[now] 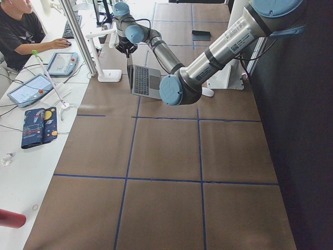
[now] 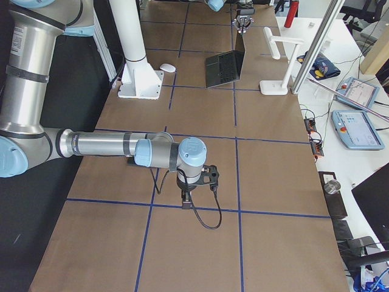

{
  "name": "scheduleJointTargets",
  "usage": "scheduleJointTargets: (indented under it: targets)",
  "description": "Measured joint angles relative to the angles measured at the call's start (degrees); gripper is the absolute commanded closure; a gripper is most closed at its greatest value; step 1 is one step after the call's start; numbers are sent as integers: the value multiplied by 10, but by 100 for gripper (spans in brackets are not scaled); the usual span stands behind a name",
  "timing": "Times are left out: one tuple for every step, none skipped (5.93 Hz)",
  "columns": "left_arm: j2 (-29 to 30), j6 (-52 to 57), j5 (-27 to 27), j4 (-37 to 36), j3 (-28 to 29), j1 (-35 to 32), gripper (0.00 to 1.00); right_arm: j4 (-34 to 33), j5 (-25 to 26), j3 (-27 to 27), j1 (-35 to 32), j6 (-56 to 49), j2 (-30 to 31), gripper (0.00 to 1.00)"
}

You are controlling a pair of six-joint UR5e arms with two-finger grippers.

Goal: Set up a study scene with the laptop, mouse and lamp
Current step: 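Carry the laptop with the left gripper toward the white lamp, then release the laptop and withdraw the left gripper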

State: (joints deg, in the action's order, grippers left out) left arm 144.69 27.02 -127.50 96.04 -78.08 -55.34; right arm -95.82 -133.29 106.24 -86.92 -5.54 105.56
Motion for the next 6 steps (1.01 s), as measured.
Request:
scheduleJointTargets:
  targets:
    - [9, 11, 13, 36, 35, 1, 94, 0, 0, -2, 0, 0, 0, 0]
    - [10, 29, 22, 55, 53, 2, 80, 0, 0, -4, 0, 0, 0, 0]
    - [2, 41, 30, 62, 57, 3, 42, 0, 0, -5, 0, 0, 0, 0]
    - [-20, 42, 32, 80, 48, 4, 9, 0, 0, -5, 0, 0, 0, 0]
    - [-56, 40, 33, 108, 24, 4, 4, 0, 0, -5, 0, 0, 0, 0]
    - [-85, 40, 33, 122, -5, 3, 5, 0, 0, -4, 0, 0, 0, 0]
